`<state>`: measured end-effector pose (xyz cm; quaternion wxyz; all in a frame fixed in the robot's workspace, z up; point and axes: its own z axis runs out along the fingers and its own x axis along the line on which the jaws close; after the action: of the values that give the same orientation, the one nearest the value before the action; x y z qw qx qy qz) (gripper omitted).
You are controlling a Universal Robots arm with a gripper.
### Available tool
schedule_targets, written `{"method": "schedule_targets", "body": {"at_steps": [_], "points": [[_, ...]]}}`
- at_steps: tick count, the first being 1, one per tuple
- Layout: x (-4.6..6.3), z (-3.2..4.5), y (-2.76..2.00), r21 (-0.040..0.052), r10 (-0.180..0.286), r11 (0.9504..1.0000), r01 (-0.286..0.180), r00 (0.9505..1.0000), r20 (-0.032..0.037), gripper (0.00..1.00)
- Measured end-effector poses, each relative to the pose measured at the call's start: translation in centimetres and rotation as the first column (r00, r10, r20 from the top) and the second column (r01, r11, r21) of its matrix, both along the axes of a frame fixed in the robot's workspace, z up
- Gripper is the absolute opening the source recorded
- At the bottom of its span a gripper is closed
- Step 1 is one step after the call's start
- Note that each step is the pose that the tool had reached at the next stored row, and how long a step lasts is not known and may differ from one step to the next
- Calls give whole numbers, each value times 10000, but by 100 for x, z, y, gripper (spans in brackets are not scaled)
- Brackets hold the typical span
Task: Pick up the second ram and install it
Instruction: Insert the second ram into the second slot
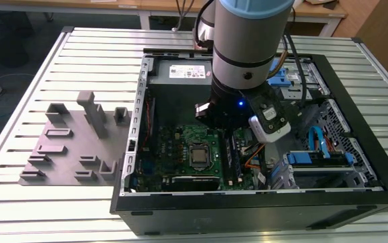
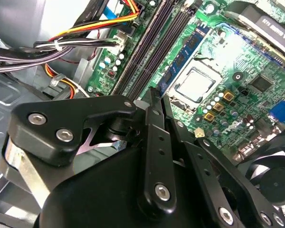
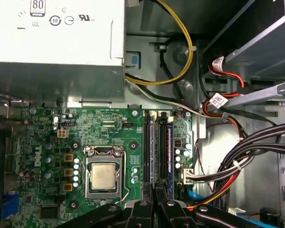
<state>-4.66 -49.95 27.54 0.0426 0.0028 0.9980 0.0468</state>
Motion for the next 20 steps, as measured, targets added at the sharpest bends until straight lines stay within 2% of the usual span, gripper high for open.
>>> {"method": "schedule_targets", "body": {"at_steps": [3,4,5,6,13,20], "points": [[1,0,-1,1,5,10000,-5,10000,-15,11],[4,-3,-1,2,7,10000,-7,9999,-112,11],[7,-5,-1,1,5,10000,-5,9996,-290,11],[8,-7,-1,0,5,10000,-5,9991,-414,11],[8,-12,-1,-3,4,10000,-4,9991,-425,11],[8,-56,-1,-5,4,10000,-4,9991,-426,11]]}}
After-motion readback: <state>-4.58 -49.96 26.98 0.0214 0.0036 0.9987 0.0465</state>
